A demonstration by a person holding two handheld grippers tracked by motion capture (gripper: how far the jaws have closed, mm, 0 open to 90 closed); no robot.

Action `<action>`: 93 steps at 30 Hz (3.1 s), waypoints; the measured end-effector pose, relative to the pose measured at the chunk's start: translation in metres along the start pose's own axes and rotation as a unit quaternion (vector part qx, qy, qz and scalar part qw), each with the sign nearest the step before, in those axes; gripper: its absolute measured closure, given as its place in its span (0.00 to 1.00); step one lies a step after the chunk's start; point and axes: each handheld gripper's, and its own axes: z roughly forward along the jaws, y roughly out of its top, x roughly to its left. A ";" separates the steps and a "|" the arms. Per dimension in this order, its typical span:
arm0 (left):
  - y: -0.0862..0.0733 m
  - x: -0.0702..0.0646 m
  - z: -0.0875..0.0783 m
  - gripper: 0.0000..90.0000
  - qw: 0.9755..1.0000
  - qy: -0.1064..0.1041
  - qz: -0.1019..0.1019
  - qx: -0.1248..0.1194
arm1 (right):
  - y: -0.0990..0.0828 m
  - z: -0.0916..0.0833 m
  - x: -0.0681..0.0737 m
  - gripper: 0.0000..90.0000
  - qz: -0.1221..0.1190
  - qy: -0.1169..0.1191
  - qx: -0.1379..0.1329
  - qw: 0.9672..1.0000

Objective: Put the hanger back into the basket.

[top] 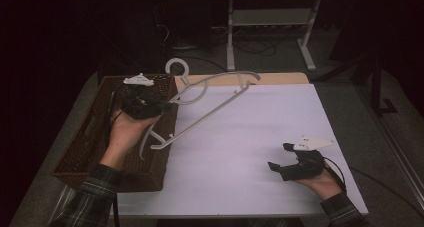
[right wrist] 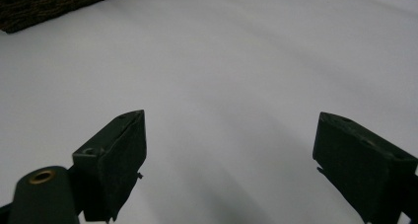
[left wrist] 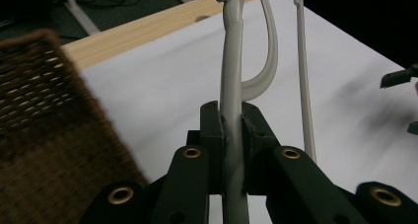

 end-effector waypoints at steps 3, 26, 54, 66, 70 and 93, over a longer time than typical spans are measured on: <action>-0.005 0.013 -0.014 0.92 1.000 0.013 -0.006 -0.006 | 0.000 0.001 0.000 0.14 -0.002 -0.001 0.002 1.000; -0.057 0.095 -0.096 0.92 0.993 0.103 -0.046 -0.021 | 0.000 0.004 -0.004 0.14 0.004 -0.010 0.008 1.000; -0.097 0.134 -0.111 0.91 0.986 0.154 -0.059 0.022 | 0.000 0.005 -0.005 0.14 0.006 -0.017 0.008 1.000; -0.112 0.141 -0.081 0.90 0.985 0.148 -0.061 0.073 | 0.000 0.004 -0.005 0.14 0.008 -0.019 0.007 1.000; -0.110 0.140 -0.081 0.86 0.987 0.140 -0.060 0.058 | 0.000 0.004 -0.005 0.14 0.008 -0.018 0.007 1.000; -0.055 0.057 -0.045 0.31 0.999 0.046 -0.010 -0.022 | 0.004 -0.004 -0.006 0.15 0.010 -0.016 -0.007 1.000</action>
